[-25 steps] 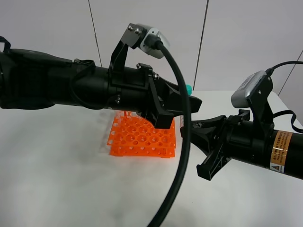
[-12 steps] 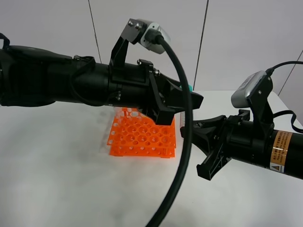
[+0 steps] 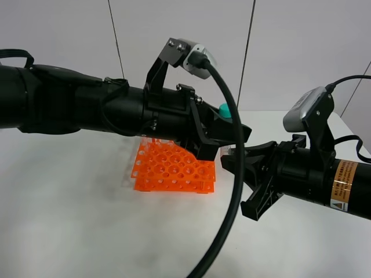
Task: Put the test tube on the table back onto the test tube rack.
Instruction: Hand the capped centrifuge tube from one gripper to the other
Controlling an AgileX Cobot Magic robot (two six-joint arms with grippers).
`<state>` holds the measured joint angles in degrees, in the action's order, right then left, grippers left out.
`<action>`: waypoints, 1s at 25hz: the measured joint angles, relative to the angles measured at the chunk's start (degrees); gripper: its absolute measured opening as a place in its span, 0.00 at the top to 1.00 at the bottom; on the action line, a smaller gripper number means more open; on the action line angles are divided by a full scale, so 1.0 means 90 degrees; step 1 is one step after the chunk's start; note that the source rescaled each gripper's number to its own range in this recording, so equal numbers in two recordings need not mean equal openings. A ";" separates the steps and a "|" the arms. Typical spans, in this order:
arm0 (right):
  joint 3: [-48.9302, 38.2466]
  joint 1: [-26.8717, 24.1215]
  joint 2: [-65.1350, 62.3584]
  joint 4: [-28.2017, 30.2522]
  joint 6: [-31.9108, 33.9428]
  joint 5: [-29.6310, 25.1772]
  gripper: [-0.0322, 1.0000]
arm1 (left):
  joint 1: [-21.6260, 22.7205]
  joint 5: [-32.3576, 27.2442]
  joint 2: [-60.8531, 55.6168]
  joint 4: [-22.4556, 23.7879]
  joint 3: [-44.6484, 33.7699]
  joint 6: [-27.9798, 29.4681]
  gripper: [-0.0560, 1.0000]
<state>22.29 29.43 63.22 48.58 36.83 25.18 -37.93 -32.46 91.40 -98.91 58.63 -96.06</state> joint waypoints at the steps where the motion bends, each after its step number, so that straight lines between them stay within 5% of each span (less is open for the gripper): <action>1: 0.0000 0.0000 0.0000 0.0000 0.0000 0.0000 0.95 | 0.0000 0.0000 0.0000 -0.0005 0.0000 0.0000 0.75; 9: 0.0000 0.0000 0.0000 0.0000 0.0000 0.0000 0.95 | 0.0000 -0.0138 0.0007 0.0001 0.0165 -0.0013 0.82; 25: 0.0000 0.0000 0.0000 0.0000 0.0000 -0.0157 0.96 | 0.0000 0.0125 0.0007 0.0001 0.0280 -0.0018 0.80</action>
<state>22.29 29.43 63.22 48.58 36.83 23.76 -37.93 -31.34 91.46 -98.91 61.15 -96.22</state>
